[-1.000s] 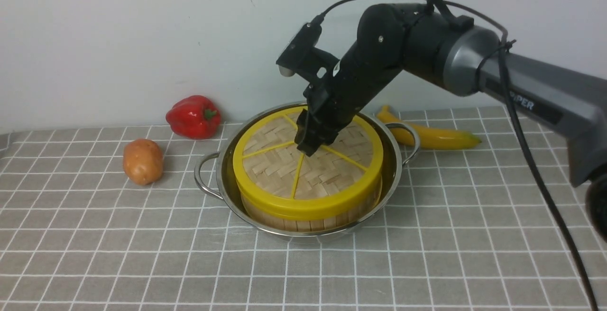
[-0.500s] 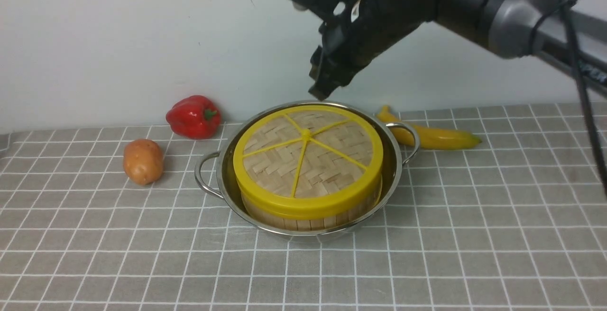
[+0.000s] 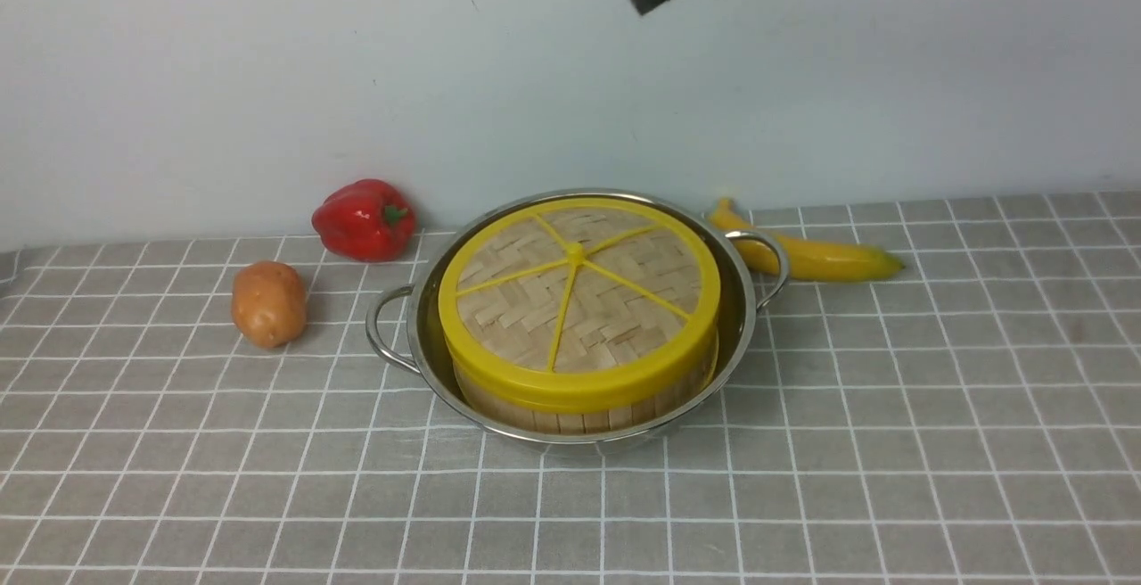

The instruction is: Place the steamer in the pot on the grey tablecloth, and put the lid on the steamer.

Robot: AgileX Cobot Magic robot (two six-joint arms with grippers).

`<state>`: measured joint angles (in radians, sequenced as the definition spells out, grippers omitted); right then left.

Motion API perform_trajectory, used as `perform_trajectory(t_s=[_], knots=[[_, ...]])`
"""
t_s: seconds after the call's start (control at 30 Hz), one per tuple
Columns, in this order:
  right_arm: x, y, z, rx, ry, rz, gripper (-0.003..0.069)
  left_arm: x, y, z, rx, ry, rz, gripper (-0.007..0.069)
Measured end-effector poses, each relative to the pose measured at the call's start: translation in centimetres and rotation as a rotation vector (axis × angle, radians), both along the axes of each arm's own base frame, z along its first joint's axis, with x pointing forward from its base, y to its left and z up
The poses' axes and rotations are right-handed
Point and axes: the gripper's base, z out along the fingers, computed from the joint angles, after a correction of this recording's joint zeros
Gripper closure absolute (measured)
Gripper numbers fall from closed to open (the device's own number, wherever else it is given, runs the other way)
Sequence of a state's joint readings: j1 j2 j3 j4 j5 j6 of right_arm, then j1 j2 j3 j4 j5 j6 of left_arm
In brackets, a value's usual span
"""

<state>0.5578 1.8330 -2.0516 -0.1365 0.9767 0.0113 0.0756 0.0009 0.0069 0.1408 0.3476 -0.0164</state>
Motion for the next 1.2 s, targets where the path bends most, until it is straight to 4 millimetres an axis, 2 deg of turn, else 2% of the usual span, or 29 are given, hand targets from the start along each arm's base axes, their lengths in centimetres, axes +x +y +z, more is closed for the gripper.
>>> perform_trajectory(t_s=[0.17,0.3,0.5,0.6,0.63,0.67,0.7,0.73,0.8,0.83,0.87,0.9,0.93,0.97,1.0,1.07,1.17,1.2], knots=[[-2.0,-1.3,3.1,0.078,-0.052,-0.024,0.0670,0.0,0.0,0.0,0.000,0.000,0.000,0.0382],[-2.5,-1.5,3.7,0.103,-0.057,-0.034,0.0666,0.0,0.0,0.0,0.000,0.000,0.000,0.0382],[-2.5,-3.1,2.4,0.045,0.019,-0.094,0.0655,0.0,0.0,0.0,0.000,-0.001,0.000,0.0382],[-3.0,-4.9,0.9,0.027,0.061,-0.143,0.0648,0.0,0.0,0.0,0.000,-0.001,0.000,0.0382],[-3.7,-5.9,0.8,0.037,0.060,-0.162,0.0645,0.0,0.0,0.0,0.000,-0.001,0.000,0.0382],[-4.2,-7.3,-0.4,0.044,0.063,-0.189,0.0641,0.0,0.0,0.0,0.000,-0.001,0.000,0.0382],[-4.4,-7.6,-0.5,0.047,0.061,-0.194,0.0641,0.0,0.0,0.0,0.000,-0.001,0.000,0.0382],[-5.7,-9.2,-0.6,0.078,0.034,-0.220,0.0635,0.0,0.0,0.0,0.000,-0.001,0.000,0.0382],[-8.1,-12.4,-2.5,0.129,-0.011,-0.282,0.0623,0.0,0.0,0.0,0.000,-0.001,0.000,0.0382],[-9.5,-13.8,-2.7,0.164,-0.044,-0.310,0.0619,0.0,0.0,0.0,0.000,-0.001,0.000,0.0382],[-11.1,-15.6,-4.4,0.196,-0.068,-0.360,0.0611,0.0,0.0,0.0,0.000,-0.001,0.000,0.0382],[-11.7,-16.0,-4.3,0.212,-0.085,-0.368,0.0610,0.0,0.0,0.0,0.000,-0.001,0.000,0.0382],[-13.7,-17.7,-6.4,0.246,-0.107,-0.419,0.0603,0.0,0.0,0.0,0.000,-0.001,0.000,0.0382],[-14.3,-18.2,-6.8,0.257,-0.120,-0.432,0.0601,0.0,0.0,0.0,0.000,-0.001,0.000,0.0382],[-16.3,-19.6,-8.2,0.288,-0.184,-0.475,0.0594,0.0,0.0,0.0,0.000,-0.001,0.000,0.0382],[-19.2,-21.0,-10.3,0.303,-0.262,-0.514,0.0583,0.0,0.0,0.0,0.000,-0.001,0.000,0.0382],[-23.5,-21.8,-13.2,0.295,-0.373,-0.537,0.0567,0.0,0.0,0.0,0.000,-0.001,0.000,0.0382],[-23.8,-21.8,-13.3,0.293,-0.386,-0.537,0.0565,0.0,0.0,0.0,0.000,-0.001,0.000,0.0382]])
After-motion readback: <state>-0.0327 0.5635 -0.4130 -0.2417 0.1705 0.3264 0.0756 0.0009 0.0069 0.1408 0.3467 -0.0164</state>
